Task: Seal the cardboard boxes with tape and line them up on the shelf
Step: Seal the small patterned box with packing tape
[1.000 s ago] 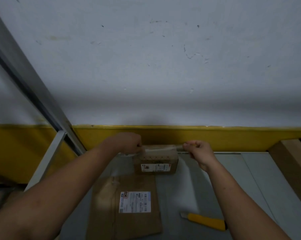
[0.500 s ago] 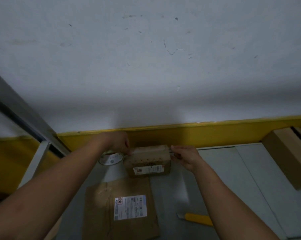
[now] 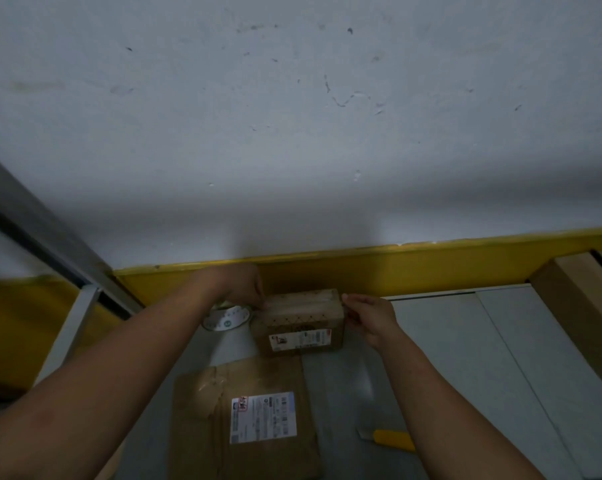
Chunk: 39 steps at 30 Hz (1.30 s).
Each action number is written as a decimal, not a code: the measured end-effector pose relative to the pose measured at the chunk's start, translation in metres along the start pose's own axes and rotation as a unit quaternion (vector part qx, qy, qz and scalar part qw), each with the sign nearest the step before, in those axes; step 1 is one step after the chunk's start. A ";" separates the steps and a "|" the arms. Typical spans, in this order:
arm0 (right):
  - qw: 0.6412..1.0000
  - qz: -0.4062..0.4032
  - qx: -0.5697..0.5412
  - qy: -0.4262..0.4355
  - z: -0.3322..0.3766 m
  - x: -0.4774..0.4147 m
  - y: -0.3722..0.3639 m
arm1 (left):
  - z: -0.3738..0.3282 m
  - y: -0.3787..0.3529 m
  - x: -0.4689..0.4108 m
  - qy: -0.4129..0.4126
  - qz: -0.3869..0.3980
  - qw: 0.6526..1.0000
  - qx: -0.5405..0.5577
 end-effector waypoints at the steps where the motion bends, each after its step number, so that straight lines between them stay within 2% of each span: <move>1: 1.000 -0.002 -0.005 -0.003 -0.001 0.000 0.000 | 0.001 0.000 -0.001 0.004 0.002 1.000 0.003; 5: 0.999 -0.024 -0.027 -0.011 -0.007 -0.001 -0.001 | 0.007 0.000 -0.007 0.021 0.003 0.999 0.039; 10: 0.995 -0.053 -0.083 -0.029 -0.023 0.001 -0.003 | 0.015 0.008 -0.010 0.053 -0.044 0.993 0.097; 12: 0.993 -0.061 -0.095 -0.027 -0.025 0.003 -0.005 | 0.017 0.009 -0.008 0.076 -0.052 0.993 0.079; 16: 0.989 -0.085 -0.116 -0.016 -0.032 0.007 -0.005 | 0.022 0.002 -0.001 0.136 -0.019 0.990 0.007; 20: 0.989 -0.114 -0.098 0.006 -0.034 0.009 -0.004 | 0.030 -0.003 0.001 0.155 0.027 0.987 0.000; 22: 0.992 -0.114 -0.043 0.029 -0.027 0.012 -0.004 | 0.034 -0.002 -0.001 0.160 0.030 0.986 0.015; 24: 0.989 -0.107 0.071 0.080 -0.014 0.014 -0.004 | 0.034 -0.002 0.001 0.159 0.028 0.987 0.023; 27: 0.942 -0.107 0.239 0.209 0.013 0.017 -0.003 | 0.032 -0.003 0.004 0.158 0.021 0.987 0.029; 30: 0.899 -0.071 0.312 0.299 0.033 0.025 -0.011 | 0.031 -0.003 0.007 0.158 0.016 0.987 0.035; 36: 0.856 0.052 0.436 0.273 0.056 0.026 -0.026 | 0.030 -0.005 0.009 0.150 0.009 0.987 0.059; 39: 0.851 0.074 0.467 0.229 0.057 0.033 -0.036 | 0.028 -0.006 0.012 0.145 0.004 0.987 0.075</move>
Point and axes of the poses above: each hand's wrist, its own x-axis away from the middle knuckle, its own y-axis out of the back of the hand, z = x × y, the point moved 8 cm from there along -x, towards the middle knuckle, and after that the axes turned 12 degrees about y, right-handed, at the moved point
